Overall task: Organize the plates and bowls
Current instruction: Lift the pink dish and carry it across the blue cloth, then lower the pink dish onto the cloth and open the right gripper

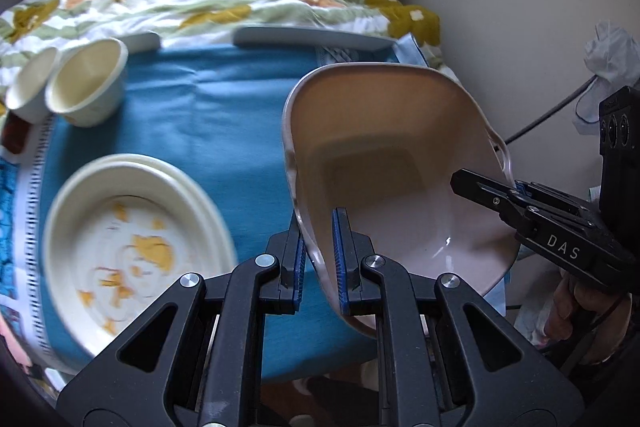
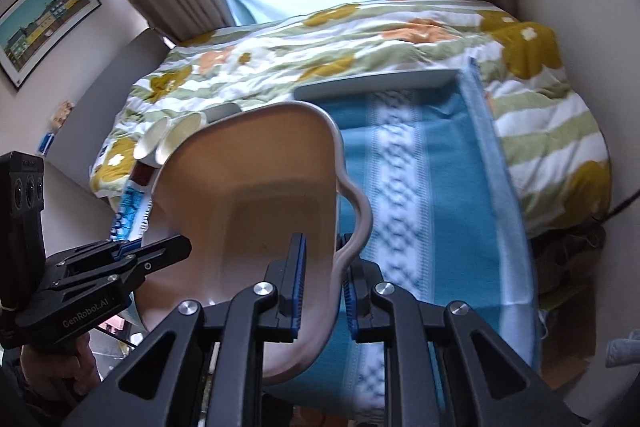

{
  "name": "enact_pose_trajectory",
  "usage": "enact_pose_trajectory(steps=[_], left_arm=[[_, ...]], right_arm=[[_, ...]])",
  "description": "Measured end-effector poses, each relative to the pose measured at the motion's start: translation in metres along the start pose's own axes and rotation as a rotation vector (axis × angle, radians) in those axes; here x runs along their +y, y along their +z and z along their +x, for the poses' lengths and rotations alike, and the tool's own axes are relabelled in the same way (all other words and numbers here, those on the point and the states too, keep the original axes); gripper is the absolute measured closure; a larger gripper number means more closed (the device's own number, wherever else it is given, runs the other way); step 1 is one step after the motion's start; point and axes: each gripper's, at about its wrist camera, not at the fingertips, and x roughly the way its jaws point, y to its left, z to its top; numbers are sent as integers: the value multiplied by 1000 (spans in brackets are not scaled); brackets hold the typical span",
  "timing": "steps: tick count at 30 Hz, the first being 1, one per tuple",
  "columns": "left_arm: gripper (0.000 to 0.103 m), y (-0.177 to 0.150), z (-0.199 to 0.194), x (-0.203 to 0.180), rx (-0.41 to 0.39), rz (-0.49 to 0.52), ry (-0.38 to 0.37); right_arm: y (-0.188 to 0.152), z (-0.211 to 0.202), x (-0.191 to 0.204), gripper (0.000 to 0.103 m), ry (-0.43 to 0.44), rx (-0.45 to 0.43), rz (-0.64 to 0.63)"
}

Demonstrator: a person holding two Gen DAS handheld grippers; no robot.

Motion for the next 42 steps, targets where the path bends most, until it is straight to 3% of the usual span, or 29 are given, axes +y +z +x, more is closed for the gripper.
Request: enact_pose_trajectory(steps=[6,11,29,30,32,33,34,35,37,39,42], left_arm=[[92,-6,57,-26,51,7,-2],[92,-9,89,-29,78,22,31],[90,-6,93,-32,80,58,90],[86,-6,93,-33,84,60,96],[65,-6,92,-33,89,64,104],[39,-5,91,-32,84,63,109],[20,-5,88,-32,68,60,117],[15,-5,85,-32,54,58,124],[13,-4,80,-32,42,56,139],[13,-2,76,-30,42,47,140],[13,-1,61,-28,26,19,134]], right_arm=[[-13,24,-57,87,-21,29,41],[-20,44,-79,87,-23,33,56],[-29,48,-91,87,-5,63,97],[-29,48,-91,81,-8,62,96],[-29,45,-91,63,-9,51,87],[-29,43,-90,51,-7,44,82],[-30,41,-89,42,-5,34,76],[-31,37,-88,38,-8,23,65],[-33,32,-86,14,-14,5,40],[-36,25,-84,4,-14,-18,13],[-39,12,-79,1,-15,-39,-28]])
